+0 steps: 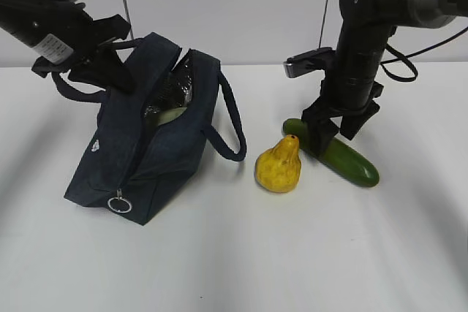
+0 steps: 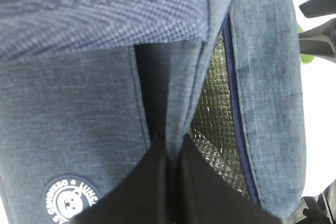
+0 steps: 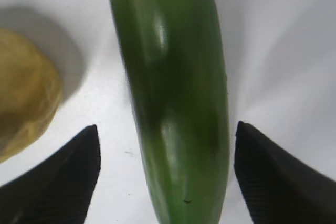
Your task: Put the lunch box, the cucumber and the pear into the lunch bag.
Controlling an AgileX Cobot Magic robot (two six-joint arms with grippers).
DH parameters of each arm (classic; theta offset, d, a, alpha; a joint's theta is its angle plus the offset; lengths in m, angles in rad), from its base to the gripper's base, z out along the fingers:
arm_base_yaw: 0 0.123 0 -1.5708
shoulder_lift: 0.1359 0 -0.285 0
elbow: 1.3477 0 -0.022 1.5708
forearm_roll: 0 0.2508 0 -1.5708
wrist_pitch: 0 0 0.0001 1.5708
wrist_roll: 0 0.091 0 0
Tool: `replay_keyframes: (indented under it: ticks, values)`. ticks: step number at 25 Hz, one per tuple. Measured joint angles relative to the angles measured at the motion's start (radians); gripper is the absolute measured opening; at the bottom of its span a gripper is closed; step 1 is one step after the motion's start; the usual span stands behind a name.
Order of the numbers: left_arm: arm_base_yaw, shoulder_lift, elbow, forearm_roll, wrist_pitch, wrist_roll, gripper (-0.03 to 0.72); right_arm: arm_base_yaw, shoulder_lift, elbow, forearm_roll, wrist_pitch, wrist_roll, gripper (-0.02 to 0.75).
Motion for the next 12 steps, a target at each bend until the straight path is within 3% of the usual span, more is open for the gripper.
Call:
replay_keyframes:
  ticks: [8,12]
  values:
    - [0.0,0.0,0.0,-0.006,0.0,-0.001,0.001,0.0,0.047,0.0,-0.004,-0.002,-0.046,0.582]
    - [0.0,0.0,0.0,-0.006,0.0,-0.001,0.001,0.0,0.048,0.0,-0.004,-0.002,-0.046,0.499]
